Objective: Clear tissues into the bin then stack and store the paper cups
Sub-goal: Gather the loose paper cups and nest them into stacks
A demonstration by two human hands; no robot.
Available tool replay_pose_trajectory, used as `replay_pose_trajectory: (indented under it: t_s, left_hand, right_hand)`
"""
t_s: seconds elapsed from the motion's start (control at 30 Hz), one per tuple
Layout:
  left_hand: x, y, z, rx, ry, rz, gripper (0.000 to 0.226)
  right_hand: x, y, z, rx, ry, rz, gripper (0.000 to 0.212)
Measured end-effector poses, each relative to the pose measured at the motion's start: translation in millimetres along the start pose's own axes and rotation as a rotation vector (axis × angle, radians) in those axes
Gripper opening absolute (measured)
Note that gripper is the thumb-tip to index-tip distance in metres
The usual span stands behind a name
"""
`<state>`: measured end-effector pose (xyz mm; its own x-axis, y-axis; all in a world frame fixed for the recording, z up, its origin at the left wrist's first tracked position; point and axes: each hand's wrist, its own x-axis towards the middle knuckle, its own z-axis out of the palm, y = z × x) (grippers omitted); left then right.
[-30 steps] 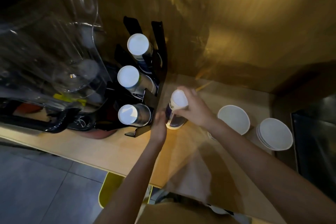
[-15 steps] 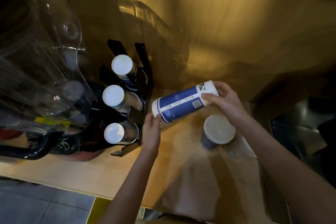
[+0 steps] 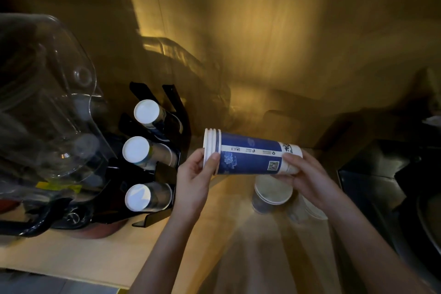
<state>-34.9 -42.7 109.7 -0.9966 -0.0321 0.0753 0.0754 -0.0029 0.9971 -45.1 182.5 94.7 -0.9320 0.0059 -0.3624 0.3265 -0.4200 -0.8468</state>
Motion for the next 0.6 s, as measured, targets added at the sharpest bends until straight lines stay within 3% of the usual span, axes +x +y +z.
replay_pose_trajectory:
  t_s: [0.07,0.23,0.3,0.4,0.47,0.6]
  left_hand:
    - [-3.0,-3.8,0.3,-0.002,0.0,-0.033,0.016]
    - [-6.6,-12.3,0.1,-0.011,0.014,-0.091,0.023]
    - [-8.3,-13.2,0.7,-0.016,-0.018,-0.104,0.022]
    - [-12.8,-10.9,13.9,-0.019,-0.101,-0.103,0.024]
    - [-15.9,-8.7,27.2,-0.028,-0.13,-0.098,0.022]
    - [-19.8,-7.5,43.7,-0.049,-0.172,-0.088,0.017]
  right_hand:
    - [-5.3,0.8,-1.6,-0.116,0.031,0.043,0.053]
    - [-17.8,-2.5,-4.2,-0.64,-0.021,0.043,0.062]
    - [-22.6,-10.6,2.1,-0.981,-0.068,-0.044,0.065]
    - [-28.4,-15.0,21.8,-1.443,-0.166,-0.296,0.094]
    - [-31.3,-10.3,36.5,-1.556,-0.205,-0.408,0.106]
    - [-33.1,-0.4,41.4,-1.534,-0.096,-0.492,0.097]
